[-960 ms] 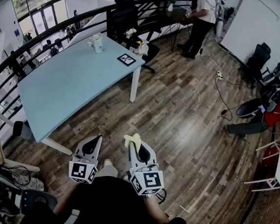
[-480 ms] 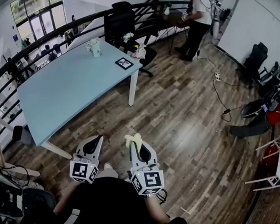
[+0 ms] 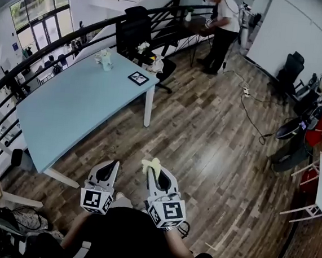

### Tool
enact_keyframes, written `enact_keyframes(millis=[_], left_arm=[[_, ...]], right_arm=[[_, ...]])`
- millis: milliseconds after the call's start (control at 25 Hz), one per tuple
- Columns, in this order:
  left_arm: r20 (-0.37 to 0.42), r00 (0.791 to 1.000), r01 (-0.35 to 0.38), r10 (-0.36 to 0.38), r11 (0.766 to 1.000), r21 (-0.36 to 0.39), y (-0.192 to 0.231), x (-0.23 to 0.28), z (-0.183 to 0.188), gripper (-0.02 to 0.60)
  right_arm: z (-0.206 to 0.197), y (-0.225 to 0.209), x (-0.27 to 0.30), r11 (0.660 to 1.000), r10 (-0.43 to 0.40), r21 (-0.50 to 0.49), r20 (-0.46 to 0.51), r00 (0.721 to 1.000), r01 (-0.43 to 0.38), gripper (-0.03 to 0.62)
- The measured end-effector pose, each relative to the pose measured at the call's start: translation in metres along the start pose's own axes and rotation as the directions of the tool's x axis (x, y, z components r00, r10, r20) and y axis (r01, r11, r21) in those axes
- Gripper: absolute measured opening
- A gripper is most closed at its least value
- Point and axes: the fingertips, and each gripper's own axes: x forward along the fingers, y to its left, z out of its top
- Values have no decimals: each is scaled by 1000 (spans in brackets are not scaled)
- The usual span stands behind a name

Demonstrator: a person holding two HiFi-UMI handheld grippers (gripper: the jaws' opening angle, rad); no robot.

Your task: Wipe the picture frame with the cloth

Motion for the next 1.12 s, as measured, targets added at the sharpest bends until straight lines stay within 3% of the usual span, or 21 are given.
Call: enact_keyframes(millis=[600,1120], left_arm=[[-10,999,38,-38,999,-6,-7,41,-14,-3],[-45,997,56,-58,998,-26,9,122,-36,-3]], right_arm=[[-5,-44,15,997,-61,42,-7,998,61,58],[-22,-95,76,995,-81,47,-79,994,85,58]])
